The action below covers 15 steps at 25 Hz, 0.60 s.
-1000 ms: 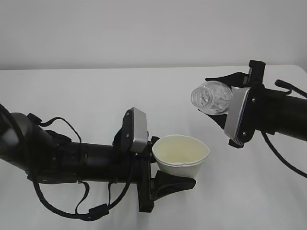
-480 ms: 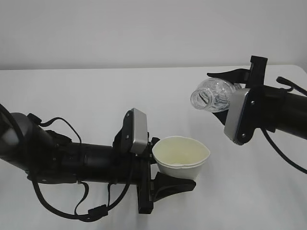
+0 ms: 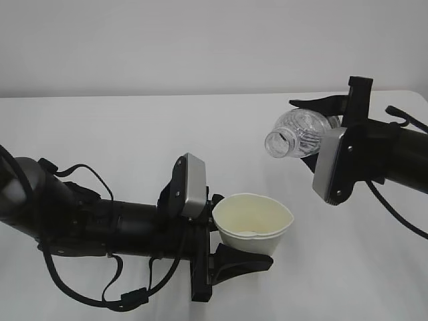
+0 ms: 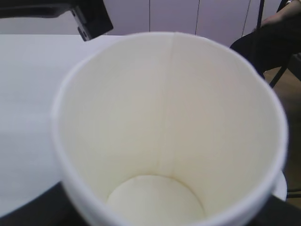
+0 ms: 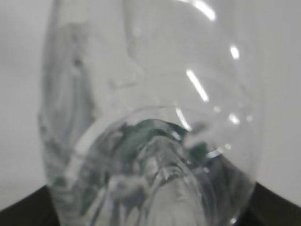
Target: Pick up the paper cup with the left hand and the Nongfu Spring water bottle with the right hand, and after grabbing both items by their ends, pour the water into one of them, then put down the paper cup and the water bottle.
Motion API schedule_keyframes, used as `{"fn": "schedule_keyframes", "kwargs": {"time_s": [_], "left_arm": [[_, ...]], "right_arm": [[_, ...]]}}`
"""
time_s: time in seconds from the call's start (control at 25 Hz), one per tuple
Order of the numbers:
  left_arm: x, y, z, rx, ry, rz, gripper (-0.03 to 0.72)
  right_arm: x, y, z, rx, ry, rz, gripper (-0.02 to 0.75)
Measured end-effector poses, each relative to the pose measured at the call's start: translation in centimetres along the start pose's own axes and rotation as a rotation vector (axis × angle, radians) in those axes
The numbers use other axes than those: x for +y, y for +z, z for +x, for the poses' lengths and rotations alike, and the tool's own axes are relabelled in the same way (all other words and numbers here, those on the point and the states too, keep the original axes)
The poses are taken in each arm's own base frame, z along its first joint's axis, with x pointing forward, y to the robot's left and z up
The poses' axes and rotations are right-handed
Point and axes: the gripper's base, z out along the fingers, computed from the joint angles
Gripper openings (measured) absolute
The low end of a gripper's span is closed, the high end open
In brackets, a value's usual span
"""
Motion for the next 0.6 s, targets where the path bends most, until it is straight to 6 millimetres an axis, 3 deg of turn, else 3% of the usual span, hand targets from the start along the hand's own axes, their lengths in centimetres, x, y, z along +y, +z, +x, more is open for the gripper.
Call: {"fn": "schedule_keyframes", "kwargs": {"time_s": [0.6], "left_arm": [[-0.36, 0.26, -0.04, 0.002, 0.006, 0.018, 0.441]], "right_arm": [[0.00, 0.00, 0.00, 0.000, -0.137, 0.000, 0.476]]}}
